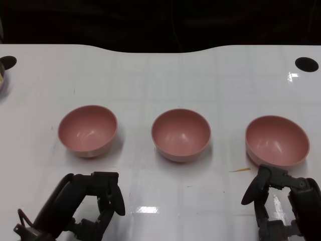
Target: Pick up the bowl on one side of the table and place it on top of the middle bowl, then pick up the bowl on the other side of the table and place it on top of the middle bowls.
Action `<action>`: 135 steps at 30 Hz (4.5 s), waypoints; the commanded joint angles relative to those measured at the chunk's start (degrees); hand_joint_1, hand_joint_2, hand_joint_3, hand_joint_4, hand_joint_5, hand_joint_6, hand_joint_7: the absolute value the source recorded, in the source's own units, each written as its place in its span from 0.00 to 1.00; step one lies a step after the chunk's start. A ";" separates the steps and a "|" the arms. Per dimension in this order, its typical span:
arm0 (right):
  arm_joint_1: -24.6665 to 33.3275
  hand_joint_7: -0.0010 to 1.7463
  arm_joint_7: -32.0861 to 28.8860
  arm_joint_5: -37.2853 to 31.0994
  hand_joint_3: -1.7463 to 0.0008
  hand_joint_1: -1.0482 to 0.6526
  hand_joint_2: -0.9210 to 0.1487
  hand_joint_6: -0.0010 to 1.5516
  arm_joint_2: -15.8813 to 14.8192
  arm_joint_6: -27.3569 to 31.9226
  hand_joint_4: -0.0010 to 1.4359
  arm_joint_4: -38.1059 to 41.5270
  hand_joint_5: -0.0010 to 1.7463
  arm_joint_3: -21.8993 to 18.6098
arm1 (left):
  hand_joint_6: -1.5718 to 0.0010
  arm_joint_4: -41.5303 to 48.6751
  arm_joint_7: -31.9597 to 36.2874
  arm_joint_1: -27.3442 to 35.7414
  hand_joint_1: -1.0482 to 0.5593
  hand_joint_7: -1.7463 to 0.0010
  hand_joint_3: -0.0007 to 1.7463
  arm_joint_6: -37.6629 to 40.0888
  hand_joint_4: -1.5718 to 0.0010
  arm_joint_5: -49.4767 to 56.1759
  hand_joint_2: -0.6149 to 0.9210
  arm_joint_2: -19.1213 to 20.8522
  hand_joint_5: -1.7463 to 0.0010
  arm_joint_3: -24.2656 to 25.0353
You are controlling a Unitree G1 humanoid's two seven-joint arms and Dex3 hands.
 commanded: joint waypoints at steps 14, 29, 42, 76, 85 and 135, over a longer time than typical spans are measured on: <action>0.15 0.81 -0.26 -0.09 0.01 0.73 0.76 0.56 -0.42 0.18 0.64 -0.38 0.99 -0.12 | 0.37 0.52 0.61 -0.25 0.66 0.27 0.90 -0.65 0.36 -0.11 0.52 1.16 0.15 0.71; 0.21 0.81 -0.20 -0.22 0.01 0.75 0.75 0.56 -0.28 0.35 0.64 -0.83 0.99 0.11 | 0.49 -9.74 -2.23 1.47 0.54 0.67 0.38 13.50 0.56 -3.81 0.78 3.48 0.37 2.65; 0.36 0.81 -0.61 -1.09 0.00 0.75 0.75 0.56 0.09 1.24 0.64 -1.48 0.98 0.21 | 0.61 -26.59 -0.78 2.83 0.41 0.99 0.02 32.22 0.68 7.41 1.00 8.80 0.67 3.40; 1.44 0.81 -0.33 -1.12 0.01 0.75 0.73 0.54 -0.11 1.74 0.63 -2.78 1.00 0.23 | 0.83 -22.20 11.49 -12.27 0.30 1.00 0.01 59.33 0.85 46.71 1.00 6.65 0.80 -12.94; 1.59 0.81 -0.29 -1.14 0.03 0.75 0.73 0.54 -0.16 1.81 0.62 -2.95 1.00 0.33 | 0.79 -11.50 10.23 -19.08 0.30 0.99 0.01 65.88 0.76 49.00 1.00 3.88 0.89 -18.50; 1.72 0.78 -1.60 -3.58 0.05 0.76 0.72 0.55 -0.14 2.63 0.63 -3.68 0.98 0.55 | 0.43 2.71 35.06 -31.54 0.46 0.47 0.04 51.07 0.48 46.49 0.99 6.22 0.00 -28.43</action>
